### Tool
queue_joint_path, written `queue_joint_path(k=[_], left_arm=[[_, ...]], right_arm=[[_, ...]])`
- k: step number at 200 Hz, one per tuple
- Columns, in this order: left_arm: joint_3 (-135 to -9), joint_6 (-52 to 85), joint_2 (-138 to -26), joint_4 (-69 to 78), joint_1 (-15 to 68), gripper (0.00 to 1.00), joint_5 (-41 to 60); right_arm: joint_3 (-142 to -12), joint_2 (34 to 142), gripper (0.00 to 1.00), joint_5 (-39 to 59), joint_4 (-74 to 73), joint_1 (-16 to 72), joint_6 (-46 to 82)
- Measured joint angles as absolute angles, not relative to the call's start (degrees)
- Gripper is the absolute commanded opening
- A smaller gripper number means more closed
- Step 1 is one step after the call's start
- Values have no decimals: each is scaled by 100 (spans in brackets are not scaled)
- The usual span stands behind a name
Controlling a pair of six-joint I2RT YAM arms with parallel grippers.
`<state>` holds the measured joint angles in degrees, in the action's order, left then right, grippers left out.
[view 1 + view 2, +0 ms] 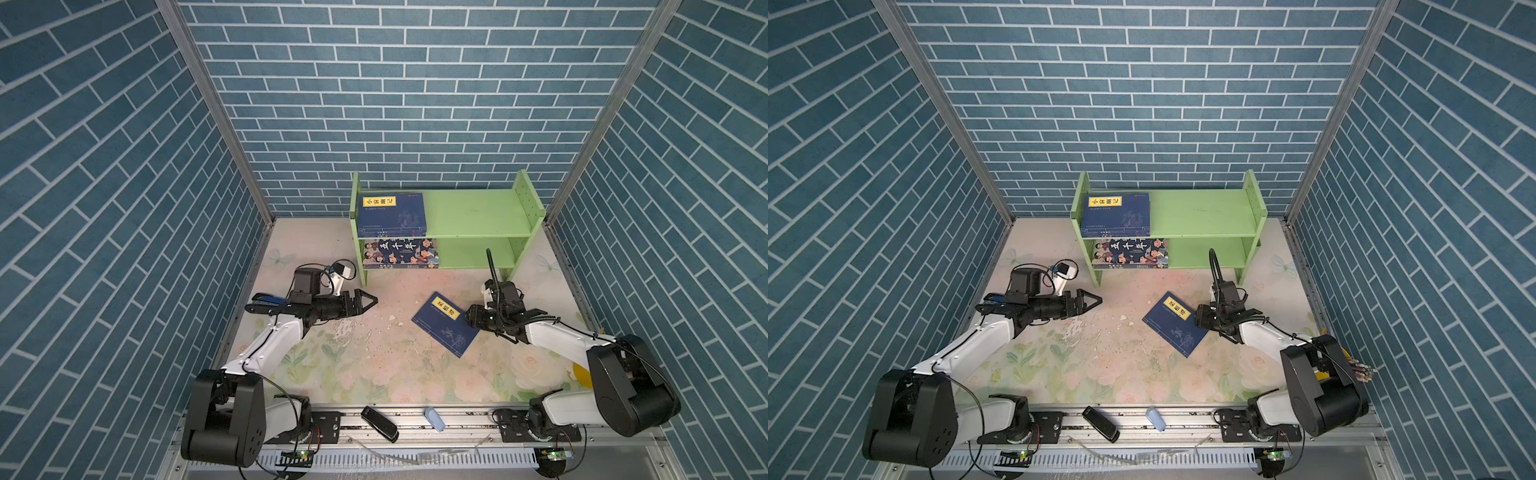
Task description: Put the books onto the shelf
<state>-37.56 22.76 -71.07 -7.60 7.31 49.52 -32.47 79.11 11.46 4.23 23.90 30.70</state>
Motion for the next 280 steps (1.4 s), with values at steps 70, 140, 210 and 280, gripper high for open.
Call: queue_joint_path(k=[70, 140, 210, 280], left_arm=[[-3627, 2403, -7227, -637, 733, 100, 4834], [-3629, 2359, -7380, -906, 733, 100, 4510], [-3627, 2353, -7380, -805, 733, 100, 4602], [-3627, 2381, -7470, -821, 733, 100, 4414]], right_arm=[[-3229, 7690, 57, 1326, 462, 3634, 3282], [-2689, 7050, 57, 766, -97, 3540, 3876], [-2775, 7985, 56, 749, -1011, 3369, 3929], [-2840, 8726, 55, 1380, -2174, 3376, 3852]])
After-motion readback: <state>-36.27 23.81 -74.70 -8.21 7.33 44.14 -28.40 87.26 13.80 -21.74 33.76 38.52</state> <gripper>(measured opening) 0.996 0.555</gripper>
